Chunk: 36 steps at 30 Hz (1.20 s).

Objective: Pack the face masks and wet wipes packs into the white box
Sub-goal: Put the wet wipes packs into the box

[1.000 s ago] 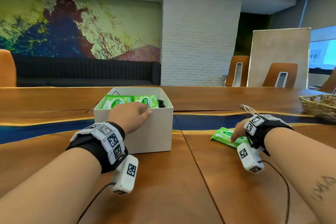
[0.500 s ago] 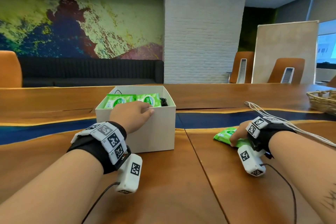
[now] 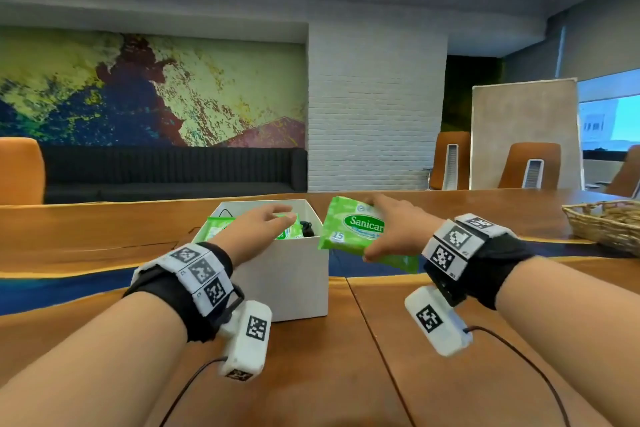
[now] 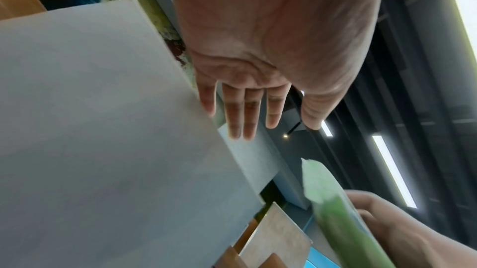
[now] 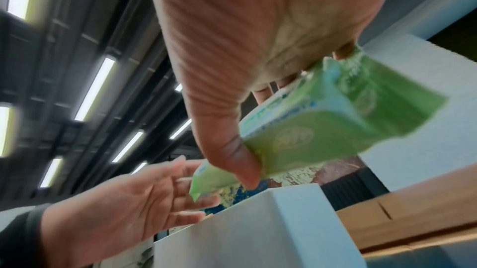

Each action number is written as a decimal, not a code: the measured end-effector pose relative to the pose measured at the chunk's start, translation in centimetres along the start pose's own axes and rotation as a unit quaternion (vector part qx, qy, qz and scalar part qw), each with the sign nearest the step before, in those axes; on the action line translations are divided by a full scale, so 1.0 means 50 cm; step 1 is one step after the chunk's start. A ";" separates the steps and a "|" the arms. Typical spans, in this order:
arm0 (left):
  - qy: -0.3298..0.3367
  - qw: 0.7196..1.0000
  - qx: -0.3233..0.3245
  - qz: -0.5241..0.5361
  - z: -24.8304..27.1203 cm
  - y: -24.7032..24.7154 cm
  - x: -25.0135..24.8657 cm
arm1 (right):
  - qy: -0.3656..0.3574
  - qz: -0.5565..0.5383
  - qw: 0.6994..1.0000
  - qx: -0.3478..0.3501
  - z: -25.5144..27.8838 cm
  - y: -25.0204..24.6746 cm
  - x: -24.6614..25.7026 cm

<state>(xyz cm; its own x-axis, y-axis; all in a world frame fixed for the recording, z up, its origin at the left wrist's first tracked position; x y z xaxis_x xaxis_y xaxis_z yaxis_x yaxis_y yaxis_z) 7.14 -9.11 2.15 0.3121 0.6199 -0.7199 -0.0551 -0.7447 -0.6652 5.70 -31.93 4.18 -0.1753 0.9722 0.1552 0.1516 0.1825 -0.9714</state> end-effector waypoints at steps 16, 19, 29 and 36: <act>0.031 0.975 -0.098 0.199 0.024 -0.167 -0.002 | -0.107 -0.152 0.981 -0.057 -0.054 0.001 0.150; 0.014 0.966 -0.148 0.214 0.019 -0.204 0.036 | -0.079 -0.134 0.988 0.000 -0.083 0.047 0.128; -0.046 0.931 -0.207 0.298 -0.024 -0.203 0.110 | -0.091 -0.029 0.993 0.068 -0.114 0.160 0.117; -0.046 0.929 -0.127 0.344 -0.060 -0.124 0.062 | -0.088 -0.156 0.982 0.064 -0.120 0.134 0.103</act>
<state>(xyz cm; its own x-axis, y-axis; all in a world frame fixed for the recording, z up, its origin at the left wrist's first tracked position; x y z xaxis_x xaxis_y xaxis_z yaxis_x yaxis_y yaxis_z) 11.31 -3.33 4.64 0.2033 -0.0140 -0.9790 0.0184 -0.9997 0.0181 11.65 -24.80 -0.43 -0.3619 0.8296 0.4252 -0.0567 0.4357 -0.8983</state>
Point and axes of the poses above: each hand's wrist, its own z-axis away from the middle knuckle, its own y-axis out of the palm, x = y × z, the point moved 2 cm from there along -z, towards the middle knuckle, and after that the axes turned 6 degrees about x, right-handed, at the moved point
